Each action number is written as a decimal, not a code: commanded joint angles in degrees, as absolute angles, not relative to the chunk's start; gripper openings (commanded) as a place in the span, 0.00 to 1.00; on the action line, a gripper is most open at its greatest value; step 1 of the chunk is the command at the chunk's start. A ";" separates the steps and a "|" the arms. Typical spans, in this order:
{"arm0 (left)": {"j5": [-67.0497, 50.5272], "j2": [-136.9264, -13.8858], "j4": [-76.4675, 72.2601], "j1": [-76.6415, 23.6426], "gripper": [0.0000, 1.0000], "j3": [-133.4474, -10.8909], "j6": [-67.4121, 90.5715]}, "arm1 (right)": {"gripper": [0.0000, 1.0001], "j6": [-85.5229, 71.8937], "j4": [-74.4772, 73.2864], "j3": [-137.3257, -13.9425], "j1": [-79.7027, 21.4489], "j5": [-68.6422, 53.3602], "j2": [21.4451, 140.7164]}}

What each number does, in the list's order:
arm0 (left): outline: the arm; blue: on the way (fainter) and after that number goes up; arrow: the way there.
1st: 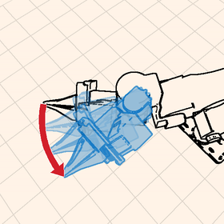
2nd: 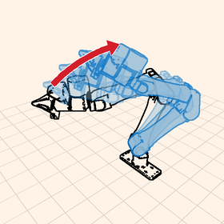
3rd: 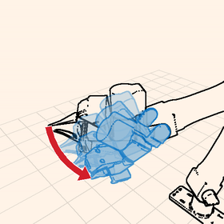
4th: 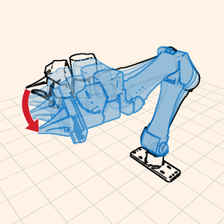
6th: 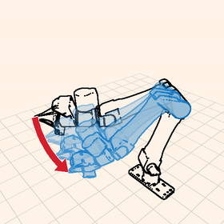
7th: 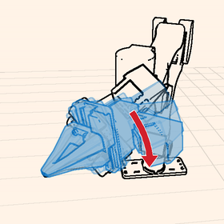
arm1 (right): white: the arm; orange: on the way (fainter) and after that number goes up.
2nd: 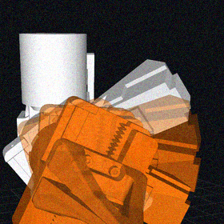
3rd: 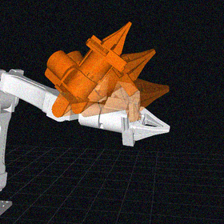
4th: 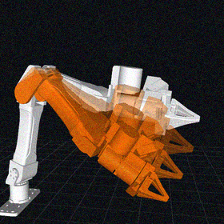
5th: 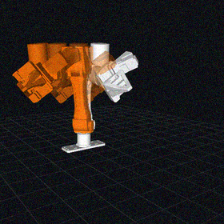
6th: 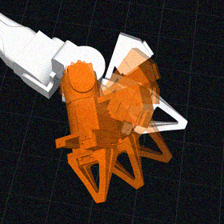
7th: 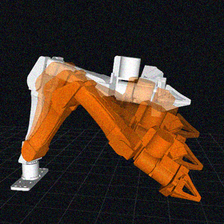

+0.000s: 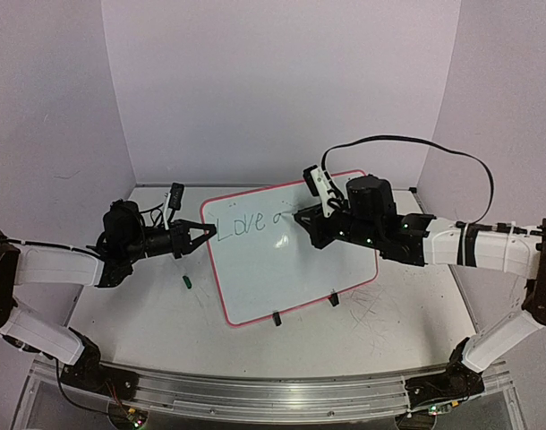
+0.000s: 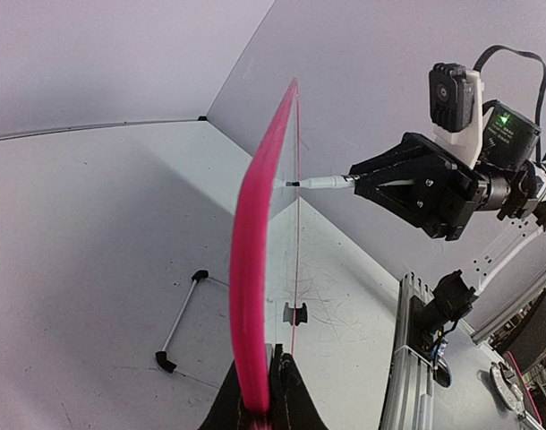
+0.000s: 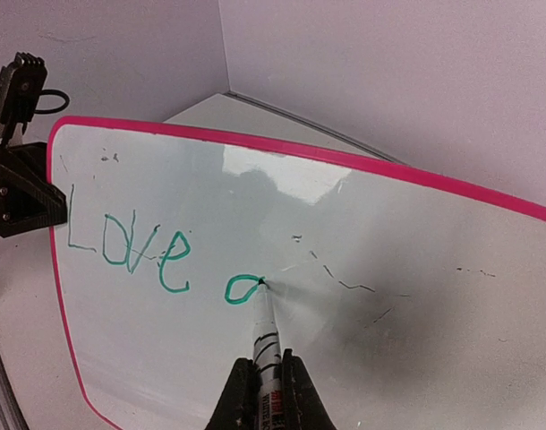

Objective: Write a sentence on the whiteboard

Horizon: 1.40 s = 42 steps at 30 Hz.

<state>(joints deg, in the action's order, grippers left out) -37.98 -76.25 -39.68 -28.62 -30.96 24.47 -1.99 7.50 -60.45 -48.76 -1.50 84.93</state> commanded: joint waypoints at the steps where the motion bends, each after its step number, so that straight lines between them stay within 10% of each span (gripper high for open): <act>1: -37.11 -77.44 -37.59 -28.83 0.00 -30.59 19.78 | 0.00 -2.59 9.66 -62.88 -47.57 1.82 84.32; 42: -36.74 -76.49 -37.55 -28.83 0.00 -30.21 19.77 | 0.00 -4.05 4.81 -57.81 -47.77 -0.88 81.88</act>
<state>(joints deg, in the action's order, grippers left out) -38.32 -76.25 -39.79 -28.62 -30.96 24.45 -3.70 6.25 -58.06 -48.40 -2.39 83.29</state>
